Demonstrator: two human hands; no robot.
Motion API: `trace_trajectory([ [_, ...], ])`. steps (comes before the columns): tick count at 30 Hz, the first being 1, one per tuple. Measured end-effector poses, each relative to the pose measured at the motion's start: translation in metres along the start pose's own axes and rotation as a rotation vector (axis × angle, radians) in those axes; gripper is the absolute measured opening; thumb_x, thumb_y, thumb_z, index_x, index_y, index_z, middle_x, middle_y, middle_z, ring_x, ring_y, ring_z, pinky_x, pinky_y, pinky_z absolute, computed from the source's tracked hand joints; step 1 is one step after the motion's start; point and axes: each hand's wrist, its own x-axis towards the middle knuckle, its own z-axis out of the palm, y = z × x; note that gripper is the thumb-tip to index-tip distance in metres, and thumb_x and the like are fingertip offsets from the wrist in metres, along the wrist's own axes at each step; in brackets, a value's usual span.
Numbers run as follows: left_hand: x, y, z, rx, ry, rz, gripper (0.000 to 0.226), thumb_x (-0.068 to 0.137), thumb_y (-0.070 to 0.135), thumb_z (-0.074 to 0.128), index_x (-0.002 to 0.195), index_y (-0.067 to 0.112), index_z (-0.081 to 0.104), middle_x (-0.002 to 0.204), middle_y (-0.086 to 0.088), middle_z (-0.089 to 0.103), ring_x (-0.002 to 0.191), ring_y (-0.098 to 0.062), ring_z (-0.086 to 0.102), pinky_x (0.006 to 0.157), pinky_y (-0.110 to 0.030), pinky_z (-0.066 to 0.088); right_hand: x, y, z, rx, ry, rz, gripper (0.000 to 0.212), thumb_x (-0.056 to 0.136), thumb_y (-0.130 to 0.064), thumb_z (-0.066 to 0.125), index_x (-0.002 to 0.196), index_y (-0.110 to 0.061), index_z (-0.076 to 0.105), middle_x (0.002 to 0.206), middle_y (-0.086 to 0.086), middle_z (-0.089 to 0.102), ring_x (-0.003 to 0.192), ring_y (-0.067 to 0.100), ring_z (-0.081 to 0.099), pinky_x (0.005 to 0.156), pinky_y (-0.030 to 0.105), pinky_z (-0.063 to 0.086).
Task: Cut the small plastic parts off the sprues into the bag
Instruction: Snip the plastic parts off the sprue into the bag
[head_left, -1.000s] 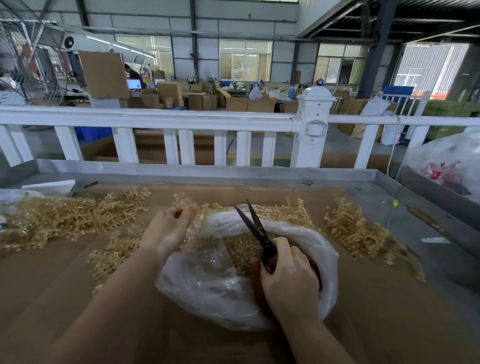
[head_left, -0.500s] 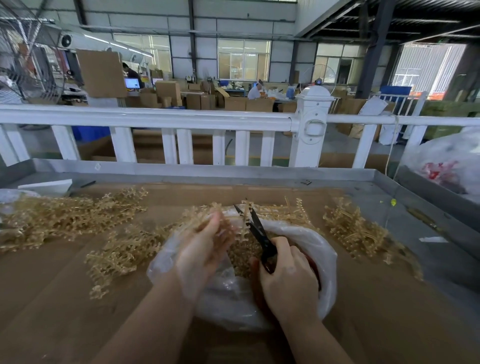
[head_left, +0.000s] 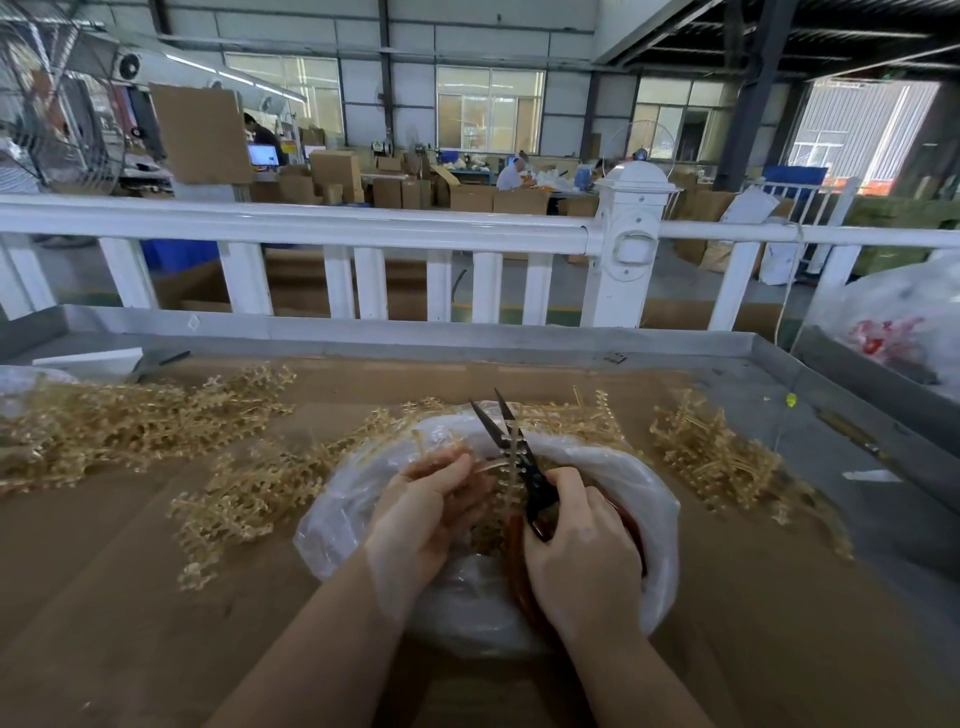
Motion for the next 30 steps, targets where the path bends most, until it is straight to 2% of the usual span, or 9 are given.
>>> trace_trajectory([
  [4,0.0,0.005,0.001,-0.069,-0.018,-0.006,0.012,0.092,0.004,0.056,0.087,0.015,0.054,0.072,-0.011,0.072,0.062,-0.02,0.072,0.06,-0.036,0.056,0.001,0.0,0.0,0.012,0.013,0.004,0.031,0.076,-0.015,0.073,0.105,-0.011,0.062,0.084,0.005,0.065,0.081,0.024,0.062,0.067,0.033,0.051],
  [7,0.003,0.006,0.001,-0.178,-0.007,0.003,0.014,0.091,0.0,0.054,0.097,0.012,0.052,0.078,-0.013,0.072,0.067,-0.021,0.071,0.063,-0.04,0.058,0.001,0.001,0.0,0.017,0.009,0.0,0.031,0.076,-0.015,0.073,0.104,-0.012,0.062,0.085,0.004,0.065,0.082,0.024,0.062,0.068,0.035,0.053],
  [11,0.0,0.0,0.0,-0.136,0.016,-0.044,0.041,0.073,-0.015,0.061,0.112,-0.001,0.057,0.077,-0.016,0.071,0.065,-0.024,0.07,0.05,-0.031,0.058,0.001,0.0,0.0,0.002,-0.007,0.004,0.03,0.078,-0.019,0.071,0.106,-0.014,0.061,0.087,0.003,0.064,0.084,0.023,0.062,0.068,0.033,0.052],
  [13,-0.001,-0.002,0.0,-0.108,0.021,-0.064,0.034,0.071,-0.013,0.063,0.105,-0.005,0.062,0.074,-0.016,0.072,0.062,-0.024,0.071,0.048,-0.03,0.057,0.001,0.0,0.0,0.002,-0.006,0.0,0.031,0.078,-0.019,0.071,0.106,-0.013,0.061,0.087,0.003,0.064,0.085,0.023,0.062,0.068,0.034,0.052],
  [15,0.001,-0.004,0.0,-0.088,0.031,-0.029,0.016,0.079,-0.008,0.065,0.094,-0.002,0.065,0.073,-0.013,0.072,0.061,-0.02,0.071,0.052,-0.031,0.059,0.001,0.0,0.0,-0.001,-0.004,-0.004,0.031,0.078,-0.018,0.072,0.107,-0.013,0.061,0.087,0.003,0.065,0.085,0.023,0.062,0.069,0.035,0.053],
  [18,-0.001,-0.005,0.002,-0.027,0.021,0.015,0.005,0.086,0.002,0.063,0.091,0.002,0.063,0.067,-0.01,0.071,0.056,-0.018,0.07,0.047,-0.028,0.056,0.001,0.0,0.0,0.0,0.0,-0.007,0.031,0.077,-0.017,0.072,0.106,-0.012,0.062,0.086,0.004,0.065,0.083,0.024,0.063,0.068,0.037,0.054],
  [21,-0.004,-0.005,0.004,0.021,-0.01,0.037,0.005,0.089,0.002,0.06,0.093,0.005,0.059,0.077,-0.012,0.07,0.061,-0.02,0.069,0.049,-0.028,0.055,0.001,0.0,0.0,-0.004,-0.005,-0.003,0.03,0.079,-0.018,0.071,0.107,-0.013,0.061,0.087,0.004,0.065,0.085,0.024,0.063,0.069,0.037,0.054],
  [26,-0.009,-0.002,0.001,0.037,-0.101,0.007,0.033,0.084,-0.018,0.051,0.112,-0.001,0.053,0.087,-0.021,0.069,0.067,-0.027,0.07,0.052,-0.031,0.057,0.0,0.0,0.0,0.0,0.003,0.0,0.031,0.079,-0.018,0.07,0.108,-0.013,0.062,0.088,0.003,0.065,0.086,0.023,0.062,0.071,0.035,0.052],
  [30,-0.011,-0.005,0.006,0.072,-0.065,0.02,0.019,0.089,-0.007,0.057,0.106,0.001,0.053,0.075,-0.015,0.069,0.061,-0.022,0.068,0.049,-0.029,0.057,0.001,0.001,0.0,0.001,0.005,0.0,0.031,0.079,-0.019,0.071,0.108,-0.012,0.062,0.087,0.003,0.065,0.086,0.023,0.062,0.07,0.035,0.053],
])
